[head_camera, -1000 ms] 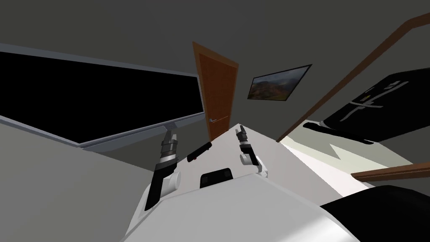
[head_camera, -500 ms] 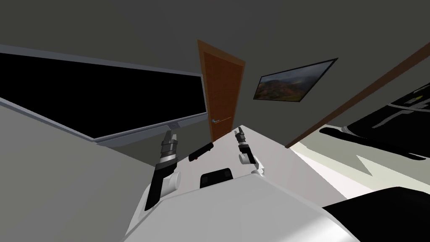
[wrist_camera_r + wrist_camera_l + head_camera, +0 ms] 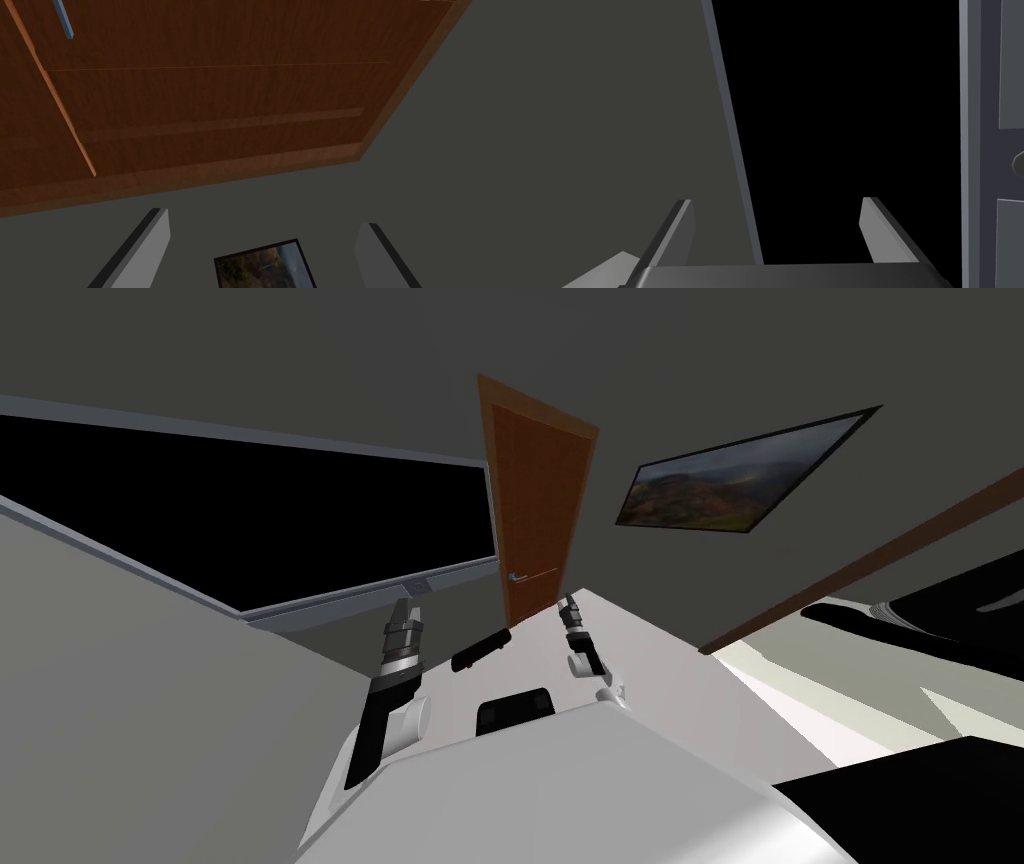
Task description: Pull the door open
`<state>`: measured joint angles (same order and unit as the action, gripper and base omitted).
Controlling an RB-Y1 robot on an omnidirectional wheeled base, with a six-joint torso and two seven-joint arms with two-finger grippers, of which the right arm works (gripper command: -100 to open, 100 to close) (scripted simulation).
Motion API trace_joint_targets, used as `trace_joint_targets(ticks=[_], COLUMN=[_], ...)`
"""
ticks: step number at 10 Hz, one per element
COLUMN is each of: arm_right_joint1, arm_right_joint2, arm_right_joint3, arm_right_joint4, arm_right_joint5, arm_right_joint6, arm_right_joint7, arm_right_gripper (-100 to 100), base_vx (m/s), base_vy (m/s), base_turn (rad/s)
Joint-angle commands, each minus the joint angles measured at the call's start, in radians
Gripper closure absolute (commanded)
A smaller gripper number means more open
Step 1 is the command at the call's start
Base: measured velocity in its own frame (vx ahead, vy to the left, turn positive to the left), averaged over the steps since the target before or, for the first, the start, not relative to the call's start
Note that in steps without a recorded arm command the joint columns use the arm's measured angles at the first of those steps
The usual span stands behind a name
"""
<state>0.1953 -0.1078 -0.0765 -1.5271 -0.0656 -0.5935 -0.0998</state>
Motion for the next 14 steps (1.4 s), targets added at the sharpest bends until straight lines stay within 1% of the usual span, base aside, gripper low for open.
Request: trace_joint_targets(ticks=[1,5,9,10,11,14], arm_right_joint1=[-0.014,-0.069,-0.124,-0.124,-0.138,-0.178], arm_right_joint2=[-0.001,-0.012,-0.022,-0.022,-0.024,-0.031], arm_right_joint3=[0.0,-0.004,-0.008,-0.008,-0.009,-0.013], arm_right_joint4=[0.046,0.187,0.316,0.326,0.361,0.453], arm_right_joint5=[0.0,-0.004,-0.009,-0.009,-0.01,-0.012], arm_right_joint6=[-0.015,-0.05,-0.085,-0.085,-0.094,-0.12], arm_right_joint7=[0.002,0.003,0.004,0.004,0.005,0.006], arm_right_gripper=[-100,-100,-100,-100,-100,-100], base_vx=[0.049,0.076,0.088,0.047,0.039,0.067], base_vy=[-0.032,-0.053,-0.061,-0.041,-0.034,-0.059], base_turn=[0.092,0.17,0.16,0.054,0.08,0.171])
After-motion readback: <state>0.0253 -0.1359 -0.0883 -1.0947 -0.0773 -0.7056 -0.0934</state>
